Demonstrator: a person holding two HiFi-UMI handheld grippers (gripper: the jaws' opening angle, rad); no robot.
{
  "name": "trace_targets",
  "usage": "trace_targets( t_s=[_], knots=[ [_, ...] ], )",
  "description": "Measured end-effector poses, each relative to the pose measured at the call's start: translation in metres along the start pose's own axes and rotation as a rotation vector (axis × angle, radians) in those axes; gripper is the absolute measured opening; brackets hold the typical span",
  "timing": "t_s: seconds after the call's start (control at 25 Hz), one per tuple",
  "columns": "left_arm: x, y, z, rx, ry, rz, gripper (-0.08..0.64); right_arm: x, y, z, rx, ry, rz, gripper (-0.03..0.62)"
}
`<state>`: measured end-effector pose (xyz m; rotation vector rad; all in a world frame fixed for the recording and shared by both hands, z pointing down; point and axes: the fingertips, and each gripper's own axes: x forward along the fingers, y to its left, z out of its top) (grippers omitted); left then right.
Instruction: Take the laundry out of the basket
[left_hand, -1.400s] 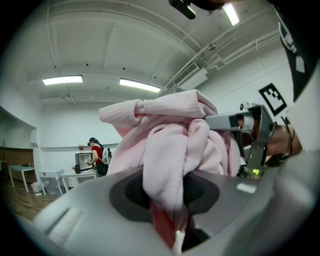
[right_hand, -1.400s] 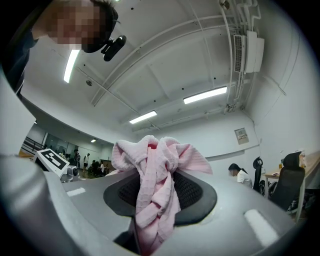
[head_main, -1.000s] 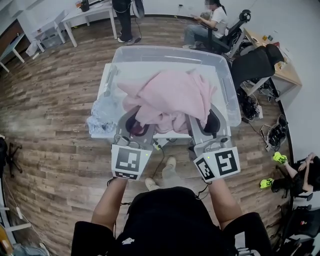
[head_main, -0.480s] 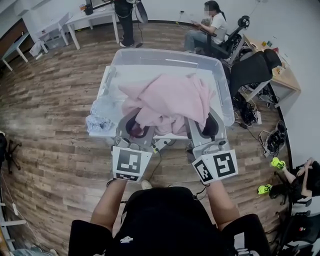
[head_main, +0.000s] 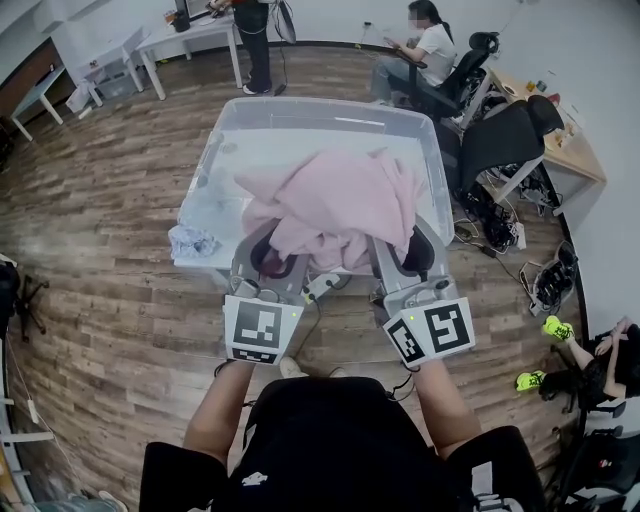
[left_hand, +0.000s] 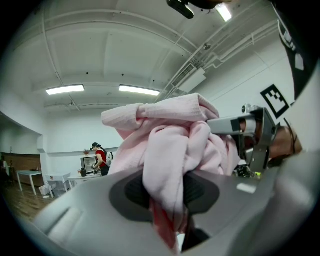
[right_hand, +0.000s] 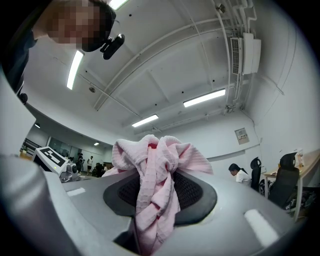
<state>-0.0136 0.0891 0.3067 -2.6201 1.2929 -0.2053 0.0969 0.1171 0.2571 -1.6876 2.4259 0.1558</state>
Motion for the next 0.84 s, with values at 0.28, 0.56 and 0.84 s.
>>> trace_targets(
  t_s=[0.28,0.56,0.84],
  knots=[
    [-0.004,-0.014,0.005,0.008,0.011,0.009,0.132,-0.014,-0.006,0.002,0.012,-0.005,0.007,0.146],
    [-0.007,-0.021,0.004,0.007,0.022,0.016,0.132,-0.019,-0.008,0.001,0.02,-0.001,0.013,0.146],
    [-0.008,-0.025,0.001,0.007,0.028,0.024,0.132,-0.023,-0.008,-0.002,0.023,-0.002,0.019,0.146]
  ],
)
